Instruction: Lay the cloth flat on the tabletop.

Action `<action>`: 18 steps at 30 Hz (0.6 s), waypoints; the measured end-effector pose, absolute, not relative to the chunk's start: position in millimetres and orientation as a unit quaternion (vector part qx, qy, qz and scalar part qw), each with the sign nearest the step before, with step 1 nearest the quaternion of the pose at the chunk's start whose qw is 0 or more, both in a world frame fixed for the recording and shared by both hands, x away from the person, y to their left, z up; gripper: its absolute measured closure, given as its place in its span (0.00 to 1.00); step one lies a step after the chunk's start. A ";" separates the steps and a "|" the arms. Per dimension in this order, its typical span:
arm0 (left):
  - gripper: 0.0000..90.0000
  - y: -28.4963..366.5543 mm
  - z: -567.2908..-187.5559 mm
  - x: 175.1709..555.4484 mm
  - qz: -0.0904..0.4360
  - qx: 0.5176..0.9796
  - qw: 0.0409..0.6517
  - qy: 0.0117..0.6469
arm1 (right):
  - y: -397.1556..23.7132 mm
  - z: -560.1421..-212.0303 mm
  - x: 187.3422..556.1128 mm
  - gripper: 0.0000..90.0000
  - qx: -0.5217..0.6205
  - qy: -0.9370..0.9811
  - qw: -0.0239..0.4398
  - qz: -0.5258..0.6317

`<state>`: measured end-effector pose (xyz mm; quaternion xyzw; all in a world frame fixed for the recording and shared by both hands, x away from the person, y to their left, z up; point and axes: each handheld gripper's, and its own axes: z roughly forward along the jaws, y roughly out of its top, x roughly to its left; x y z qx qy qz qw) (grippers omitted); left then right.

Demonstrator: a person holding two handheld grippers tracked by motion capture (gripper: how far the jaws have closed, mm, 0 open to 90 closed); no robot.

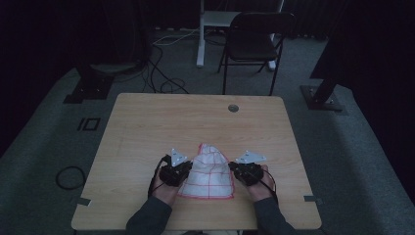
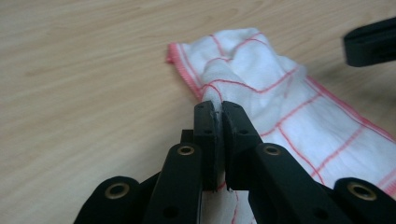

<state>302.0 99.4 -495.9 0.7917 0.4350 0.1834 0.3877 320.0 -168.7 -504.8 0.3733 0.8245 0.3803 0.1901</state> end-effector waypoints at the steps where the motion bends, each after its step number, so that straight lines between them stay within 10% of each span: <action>1: 0.95 97.7 -497.3 298.5 0.188 0.795 0.386 0.429 | -167.2 -504.2 319.6 0.95 0.371 0.824 0.191 0.383; 18: 0.96 65.0 -521.6 266.0 0.178 0.833 0.380 0.361 | -132.3 -499.6 319.3 0.74 0.349 0.828 0.184 0.399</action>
